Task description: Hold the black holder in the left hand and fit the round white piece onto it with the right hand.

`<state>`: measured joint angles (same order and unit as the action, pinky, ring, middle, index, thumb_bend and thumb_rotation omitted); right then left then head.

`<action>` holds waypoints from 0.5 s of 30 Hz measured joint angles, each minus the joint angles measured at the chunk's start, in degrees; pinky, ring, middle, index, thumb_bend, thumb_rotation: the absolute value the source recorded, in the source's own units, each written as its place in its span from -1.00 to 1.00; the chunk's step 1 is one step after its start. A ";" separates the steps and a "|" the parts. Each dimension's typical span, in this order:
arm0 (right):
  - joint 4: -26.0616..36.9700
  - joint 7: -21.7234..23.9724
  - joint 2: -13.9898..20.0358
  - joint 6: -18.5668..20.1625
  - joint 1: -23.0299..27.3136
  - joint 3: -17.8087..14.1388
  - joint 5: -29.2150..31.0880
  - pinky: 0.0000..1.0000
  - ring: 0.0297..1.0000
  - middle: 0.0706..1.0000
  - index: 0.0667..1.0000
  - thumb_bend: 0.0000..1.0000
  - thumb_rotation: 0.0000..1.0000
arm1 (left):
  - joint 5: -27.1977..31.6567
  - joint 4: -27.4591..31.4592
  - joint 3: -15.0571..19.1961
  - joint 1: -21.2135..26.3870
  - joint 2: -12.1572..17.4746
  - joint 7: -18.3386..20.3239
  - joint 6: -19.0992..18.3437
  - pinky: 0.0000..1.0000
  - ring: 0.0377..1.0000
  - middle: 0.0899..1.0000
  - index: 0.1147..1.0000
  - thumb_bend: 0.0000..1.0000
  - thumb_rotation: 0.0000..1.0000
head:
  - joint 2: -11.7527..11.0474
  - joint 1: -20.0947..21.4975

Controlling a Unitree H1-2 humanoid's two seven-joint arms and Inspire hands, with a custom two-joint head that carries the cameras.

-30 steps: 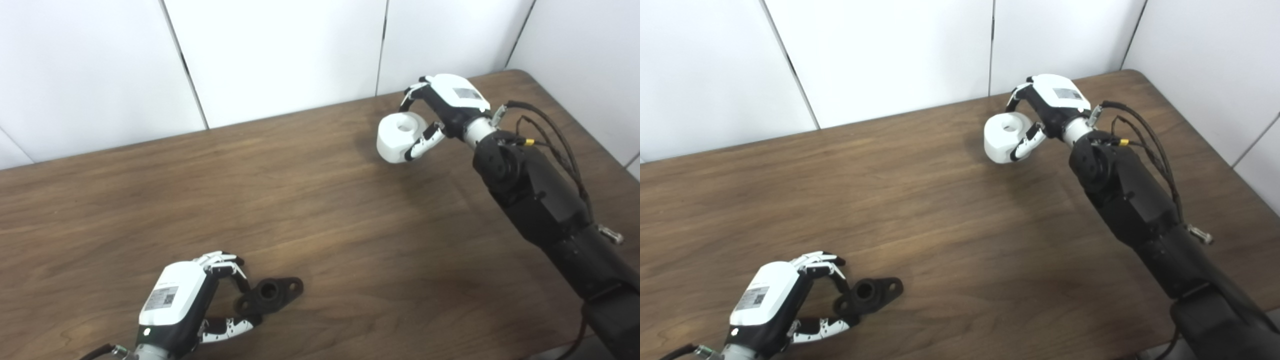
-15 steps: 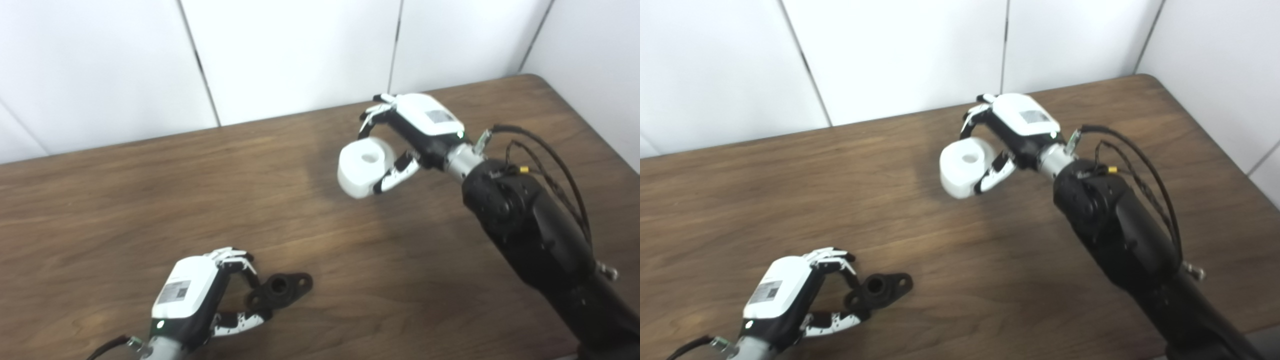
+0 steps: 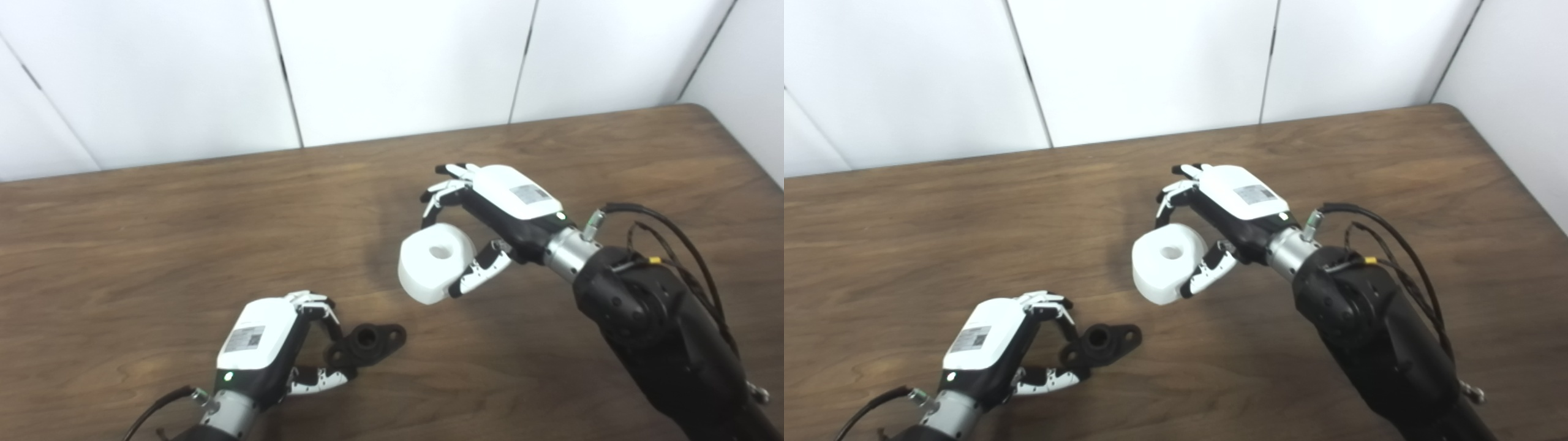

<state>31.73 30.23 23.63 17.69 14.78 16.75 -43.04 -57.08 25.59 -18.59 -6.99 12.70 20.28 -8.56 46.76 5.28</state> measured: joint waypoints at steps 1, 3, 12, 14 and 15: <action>0.64 0.39 -0.34 0.00 -0.01 0.02 -0.01 0.99 0.91 0.58 -0.11 0.05 -0.71 | -0.21 0.13 -0.04 0.00 -0.15 0.24 -0.28 0.58 0.67 0.51 -0.16 0.04 -0.90 | 0.00 0.00; 1.70 0.74 -1.25 -0.01 -0.06 0.21 0.00 0.99 0.91 0.58 -0.11 0.05 -0.71 | -0.59 0.34 -0.14 0.03 -0.63 0.69 -0.98 0.58 0.68 0.51 -0.16 0.04 -0.90 | 0.35 -0.61; 2.53 1.47 -3.04 -1.39 -0.49 1.01 1.09 1.00 0.91 0.58 -0.11 0.04 -0.71 | -2.08 0.53 -0.54 0.47 -1.71 1.97 -2.28 0.59 0.67 0.52 -0.16 0.03 -0.90 | 0.53 -1.58; 2.81 1.48 -3.35 -1.42 -0.49 0.99 1.16 0.98 0.90 0.57 -0.11 0.04 -0.71 | -2.36 0.53 -0.54 0.47 -1.92 2.00 -2.30 0.59 0.67 0.51 -0.16 0.03 -0.90 | 0.44 -1.67; 3.18 1.51 -3.50 -1.43 -0.48 0.98 1.20 0.96 0.90 0.57 -0.11 0.04 -0.71 | -2.49 0.53 -0.54 0.47 -2.03 2.04 -2.32 0.59 0.67 0.51 -0.16 0.03 -0.90 | 0.44 -1.76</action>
<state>34.91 31.75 20.12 16.26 14.29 17.73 -41.84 -59.57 26.12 -19.14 -6.52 10.67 22.32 -10.88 47.20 3.52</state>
